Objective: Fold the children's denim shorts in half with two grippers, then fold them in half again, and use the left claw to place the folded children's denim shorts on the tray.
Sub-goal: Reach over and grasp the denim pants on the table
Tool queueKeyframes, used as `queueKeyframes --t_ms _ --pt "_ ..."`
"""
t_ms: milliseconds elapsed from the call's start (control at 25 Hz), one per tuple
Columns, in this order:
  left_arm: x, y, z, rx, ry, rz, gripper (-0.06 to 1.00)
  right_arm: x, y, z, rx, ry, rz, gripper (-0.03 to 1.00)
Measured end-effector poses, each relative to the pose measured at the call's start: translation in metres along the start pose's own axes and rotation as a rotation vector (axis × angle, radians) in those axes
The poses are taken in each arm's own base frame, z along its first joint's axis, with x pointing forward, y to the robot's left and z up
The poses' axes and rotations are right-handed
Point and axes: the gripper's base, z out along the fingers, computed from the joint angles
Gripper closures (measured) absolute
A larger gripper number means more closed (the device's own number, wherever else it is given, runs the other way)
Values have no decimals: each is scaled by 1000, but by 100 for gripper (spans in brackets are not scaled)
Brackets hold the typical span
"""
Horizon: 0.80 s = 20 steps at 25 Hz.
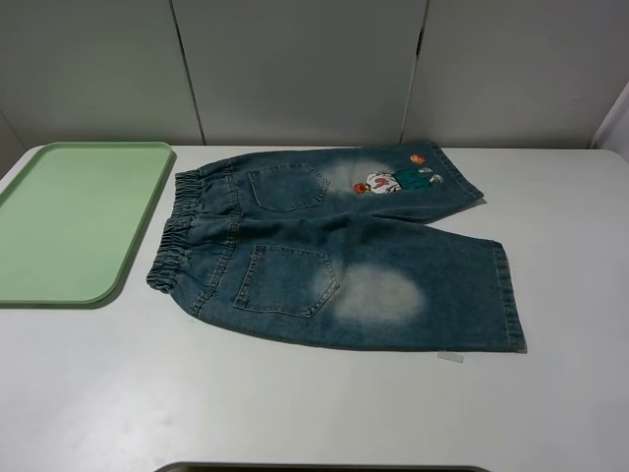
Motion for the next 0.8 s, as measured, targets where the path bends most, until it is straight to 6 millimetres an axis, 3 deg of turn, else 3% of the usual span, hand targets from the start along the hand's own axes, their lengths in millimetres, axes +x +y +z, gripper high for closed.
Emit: queueKeyframes --t_ms 800 --pt "0 0 0 0 1 0 -5 0 0 0 0 0 0 27"
